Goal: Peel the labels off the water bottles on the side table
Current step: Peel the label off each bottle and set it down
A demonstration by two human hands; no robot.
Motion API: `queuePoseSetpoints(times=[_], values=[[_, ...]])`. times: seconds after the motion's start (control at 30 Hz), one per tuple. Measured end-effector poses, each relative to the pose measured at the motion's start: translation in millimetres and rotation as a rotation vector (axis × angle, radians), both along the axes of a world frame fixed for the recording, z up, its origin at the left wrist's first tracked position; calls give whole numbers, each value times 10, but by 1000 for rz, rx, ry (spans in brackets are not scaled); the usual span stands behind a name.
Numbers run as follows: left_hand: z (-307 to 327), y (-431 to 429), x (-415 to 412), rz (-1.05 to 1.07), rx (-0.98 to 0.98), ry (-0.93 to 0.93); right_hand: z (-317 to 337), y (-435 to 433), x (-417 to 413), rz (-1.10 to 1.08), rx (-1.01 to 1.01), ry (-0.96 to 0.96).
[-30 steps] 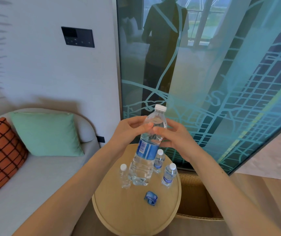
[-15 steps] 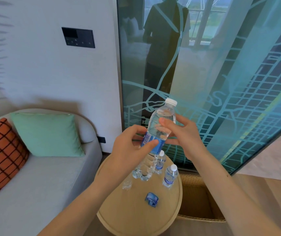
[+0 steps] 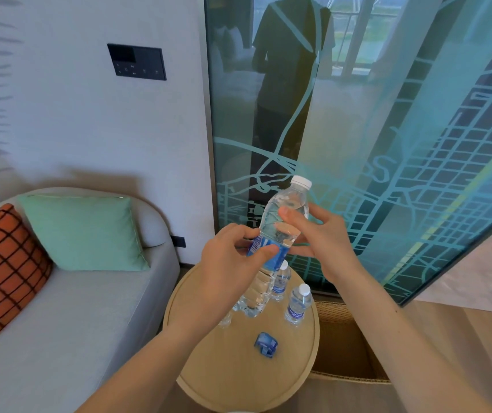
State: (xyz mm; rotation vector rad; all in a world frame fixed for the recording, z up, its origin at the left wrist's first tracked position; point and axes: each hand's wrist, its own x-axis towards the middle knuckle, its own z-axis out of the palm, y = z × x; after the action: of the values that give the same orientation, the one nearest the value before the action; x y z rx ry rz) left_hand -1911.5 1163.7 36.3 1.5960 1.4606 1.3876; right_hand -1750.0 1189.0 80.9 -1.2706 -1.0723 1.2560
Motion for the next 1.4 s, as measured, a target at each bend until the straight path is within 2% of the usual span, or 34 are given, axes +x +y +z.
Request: queuePoseSetpoints(times=[0.23, 0.47, 0.63, 0.87, 0.97, 1.07, 1.23, 1.4], values=[[-15, -20, -22, -55, 8, -58, -50, 7, 31, -9, -27, 1], [-6, -37, -83, -88, -67, -69, -74, 30, 65, -29, -24, 23], [-34, -44, -125, -61, -19, 39, -81, 54, 106, -44, -16, 7], [-53, -15, -120, -85, -27, 66, -104, 92, 117, -73, 1, -24], [-58, -35, -119, -107, -47, 29, -113, 102, 102, -78, 54, -103], [-61, -56, -134, -142, -100, -88, -83, 80, 80, -34, 108, -162], [-9, -33, -207, -218, -154, -173, -52, 97, 130, -18, 157, -136], [42, 92, -359, -200, -158, -147, -37, 141, 202, -21, 128, -96]])
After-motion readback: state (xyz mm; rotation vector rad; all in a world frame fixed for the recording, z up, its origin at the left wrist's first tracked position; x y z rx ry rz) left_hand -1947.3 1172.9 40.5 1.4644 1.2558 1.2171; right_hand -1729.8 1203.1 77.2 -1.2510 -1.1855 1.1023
